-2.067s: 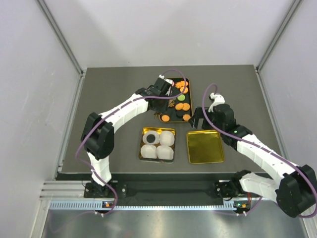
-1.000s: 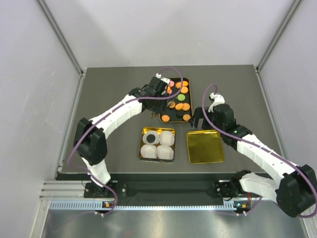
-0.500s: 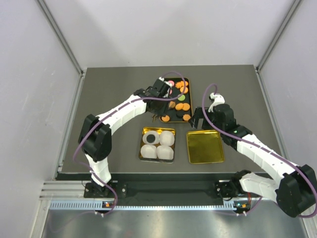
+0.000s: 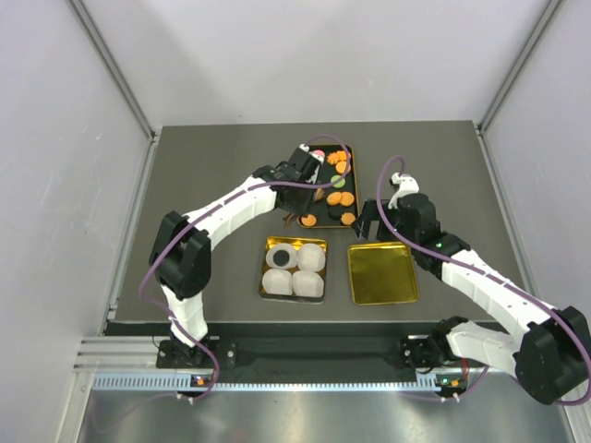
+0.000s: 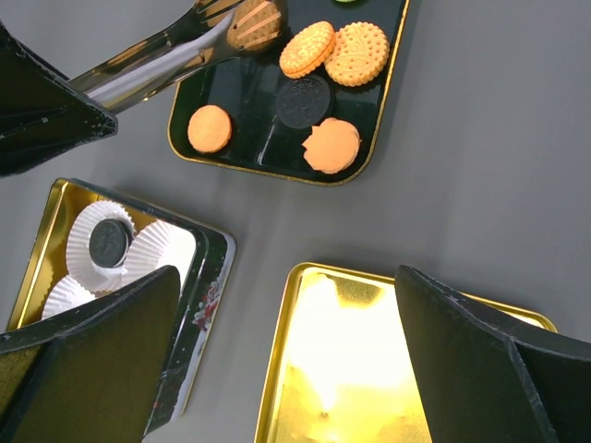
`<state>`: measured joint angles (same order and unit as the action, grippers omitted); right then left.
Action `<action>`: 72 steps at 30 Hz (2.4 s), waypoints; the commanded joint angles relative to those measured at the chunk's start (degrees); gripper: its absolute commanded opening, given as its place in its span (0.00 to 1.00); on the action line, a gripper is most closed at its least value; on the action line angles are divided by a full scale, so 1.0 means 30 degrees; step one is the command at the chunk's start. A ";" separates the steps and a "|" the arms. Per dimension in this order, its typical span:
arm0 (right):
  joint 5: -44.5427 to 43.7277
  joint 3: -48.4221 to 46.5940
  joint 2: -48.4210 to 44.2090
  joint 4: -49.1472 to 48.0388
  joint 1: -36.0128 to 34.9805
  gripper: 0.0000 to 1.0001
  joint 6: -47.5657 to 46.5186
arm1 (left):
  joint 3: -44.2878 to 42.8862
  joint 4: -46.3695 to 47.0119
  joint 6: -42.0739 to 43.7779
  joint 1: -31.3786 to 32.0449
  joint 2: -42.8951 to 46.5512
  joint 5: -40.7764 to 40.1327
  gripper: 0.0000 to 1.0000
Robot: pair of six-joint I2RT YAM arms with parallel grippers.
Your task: Pack the cookies
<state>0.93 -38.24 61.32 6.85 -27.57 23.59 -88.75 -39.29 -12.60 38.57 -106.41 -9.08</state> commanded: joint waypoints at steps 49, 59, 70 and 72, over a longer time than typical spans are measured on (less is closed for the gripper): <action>-0.0163 -0.0760 0.0332 -0.0263 0.0050 1.00 -0.0336 | 0.8870 -0.3369 -0.2626 0.2847 1.2414 0.3584 0.42; -0.0163 -0.0730 0.0156 -0.0263 0.0050 1.00 -0.0336 | 0.9046 -0.3017 -0.2597 0.2877 1.2238 0.3584 0.50; -0.0076 -0.0730 0.0097 -0.0262 0.0079 1.00 -0.0365 | 0.7585 -0.4275 -0.2011 0.2877 1.2530 0.3203 0.47; -0.0046 -0.0730 0.0155 -0.0263 0.0050 1.00 -0.0336 | 0.7057 -0.4569 -0.1952 0.2848 1.2647 0.3203 0.47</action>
<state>0.56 -38.26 62.54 6.90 -27.59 23.09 -63.02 -52.25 -19.42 46.94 -69.91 1.41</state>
